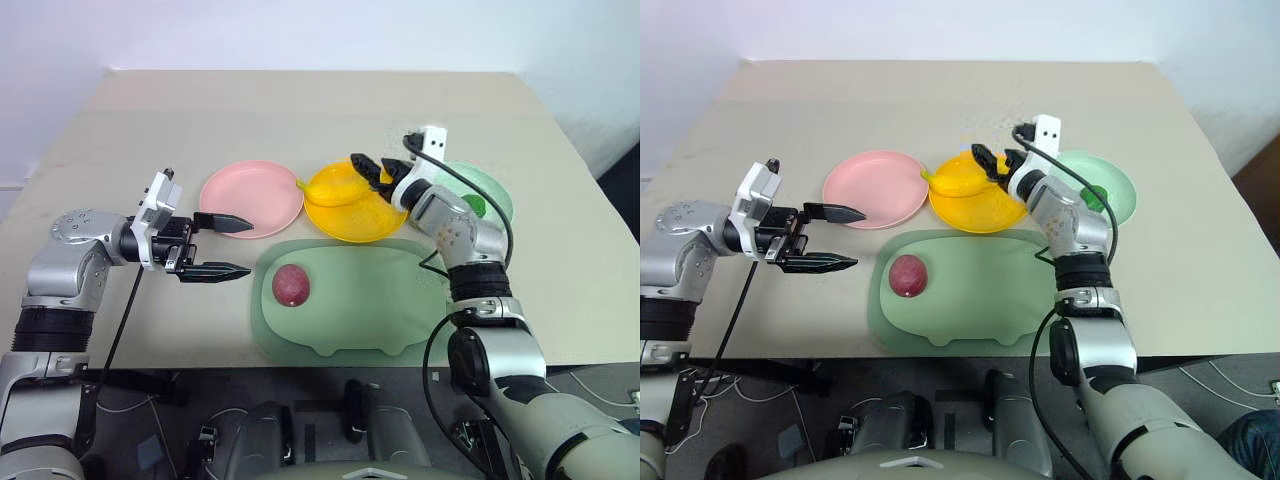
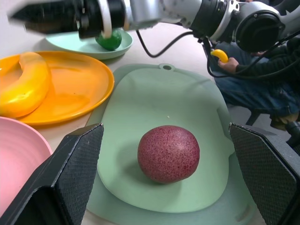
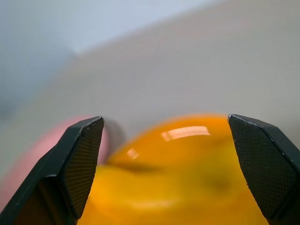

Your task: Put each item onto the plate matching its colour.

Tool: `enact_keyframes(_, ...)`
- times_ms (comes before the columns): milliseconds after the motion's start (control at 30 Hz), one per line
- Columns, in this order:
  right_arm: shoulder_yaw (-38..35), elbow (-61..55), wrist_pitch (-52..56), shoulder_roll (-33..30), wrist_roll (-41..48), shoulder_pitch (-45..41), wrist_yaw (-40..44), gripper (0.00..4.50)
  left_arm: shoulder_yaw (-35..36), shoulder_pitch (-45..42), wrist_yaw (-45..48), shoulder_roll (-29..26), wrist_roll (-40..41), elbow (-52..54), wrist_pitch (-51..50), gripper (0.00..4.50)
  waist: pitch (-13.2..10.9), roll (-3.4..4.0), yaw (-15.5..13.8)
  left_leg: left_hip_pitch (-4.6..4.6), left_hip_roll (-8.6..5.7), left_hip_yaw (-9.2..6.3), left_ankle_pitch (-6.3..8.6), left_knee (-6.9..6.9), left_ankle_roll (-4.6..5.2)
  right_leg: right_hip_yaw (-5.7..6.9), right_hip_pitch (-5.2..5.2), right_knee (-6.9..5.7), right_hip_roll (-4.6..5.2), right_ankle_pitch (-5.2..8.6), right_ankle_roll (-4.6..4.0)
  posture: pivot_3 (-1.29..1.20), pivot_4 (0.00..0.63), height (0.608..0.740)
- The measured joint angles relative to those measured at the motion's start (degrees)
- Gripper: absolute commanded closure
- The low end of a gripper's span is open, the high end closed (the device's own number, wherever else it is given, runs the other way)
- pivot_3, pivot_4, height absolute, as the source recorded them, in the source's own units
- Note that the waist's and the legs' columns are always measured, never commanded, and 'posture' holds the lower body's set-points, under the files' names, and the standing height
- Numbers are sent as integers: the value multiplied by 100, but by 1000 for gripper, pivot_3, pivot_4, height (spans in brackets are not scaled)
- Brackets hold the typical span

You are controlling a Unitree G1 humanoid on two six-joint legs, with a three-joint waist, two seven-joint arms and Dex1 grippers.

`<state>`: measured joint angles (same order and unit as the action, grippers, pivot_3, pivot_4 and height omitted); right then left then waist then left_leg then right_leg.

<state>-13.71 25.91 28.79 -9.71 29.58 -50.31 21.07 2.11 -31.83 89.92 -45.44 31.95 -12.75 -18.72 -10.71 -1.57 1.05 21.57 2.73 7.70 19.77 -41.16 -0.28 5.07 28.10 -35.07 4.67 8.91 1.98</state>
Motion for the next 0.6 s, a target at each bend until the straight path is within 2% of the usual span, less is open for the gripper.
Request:
enact_keyframes(200,28,-1556,375,-457,688,855,1157,47,-18,-70,-11,110,-9,-15,7,0,1,-1,-24,-1,-1,-1,1,0,1,0,-2,1,1,0,0,0,150,704)
enact_keyframes(333,449,-2410,821,-1397,786,1802,2108,47,-23,-90,-17,132,-11,-13,7,0,1,-1,-27,-2,-2,-2,2,0,3,0,-3,3,1,0,0,0,150,704)
enact_keyframes(467,658,-2721,680,-1965,674,2566,2890,47,-30,-107,-134,257,-24,-8,8,0,1,-2,-20,-8,-2,0,4,0,7,-1,-5,4,0,0,1,0,150,704)
enact_keyframes(600,529,-2721,364,-2162,675,2676,3271,47,-114,-105,-350,516,-34,180,8,0,1,-2,-30,-8,-2,-1,2,0,4,-2,-6,4,-2,0,1,0,150,704)
